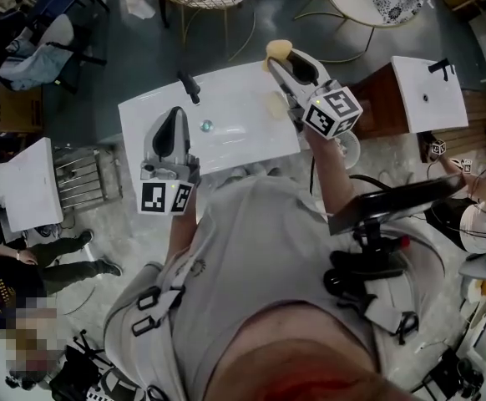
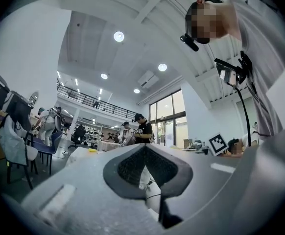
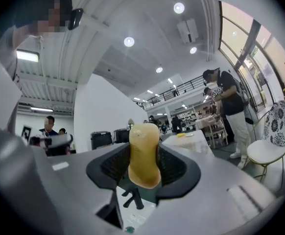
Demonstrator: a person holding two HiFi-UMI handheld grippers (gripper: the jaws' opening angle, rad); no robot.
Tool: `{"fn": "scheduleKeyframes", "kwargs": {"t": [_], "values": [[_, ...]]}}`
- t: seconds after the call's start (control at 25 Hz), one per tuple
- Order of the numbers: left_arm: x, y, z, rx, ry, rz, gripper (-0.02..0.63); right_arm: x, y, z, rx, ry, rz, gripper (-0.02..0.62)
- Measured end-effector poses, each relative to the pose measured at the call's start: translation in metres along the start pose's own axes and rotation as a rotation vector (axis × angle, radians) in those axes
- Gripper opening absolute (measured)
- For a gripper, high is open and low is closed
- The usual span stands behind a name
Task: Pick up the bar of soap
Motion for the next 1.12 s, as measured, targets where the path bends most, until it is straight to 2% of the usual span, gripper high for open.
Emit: {"fn": "scheduleKeyframes", "kwargs": {"t": [0.12,0.36,0.52,0.72,0.92,1.12], "values": [[-0.003,0.003,-0.001,0.008,0.012,-0.001,-0.002,-0.050,-0.021,0.021,-0.024,0.008,-0.131,0.172],[-0.012,0.018,-0.012,0.040,0.023,-0.023,-0.002,-0.171,-0.054,0.067,-0.052,-0.039,-0.438,0.172],[-0.011,0.028,-0.019,0.077,0.017,-0.023,-0.002,-0.254,-0.062,0.092,-0.062,-0.059,-0.637,0.172],[-0.014,0.039,-0.026,0.138,0.016,-0.038,-0.002,-0.334,-0.062,0.115,-0.071,-0.053,-0.860,0.170],[-0.021,0.051,-0.031,0.199,0.013,-0.065,-0.002,-0.388,-0.067,0.129,-0.065,-0.070,-0.978,0.170],[-0.023,0.055,-0.038,0.241,0.036,-0.064,-0.002,-0.410,-0.078,0.142,-0.074,-0.099,-1.012,0.169]]}}
Point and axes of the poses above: the fingertips, and each gripper's own axes: y backward along the fingers, z to its right, x out of its top, the point moved 3 cm from there along y, backward along the fingers, and after that the axes turned 10 degrees about y, right-handed, at the moved point
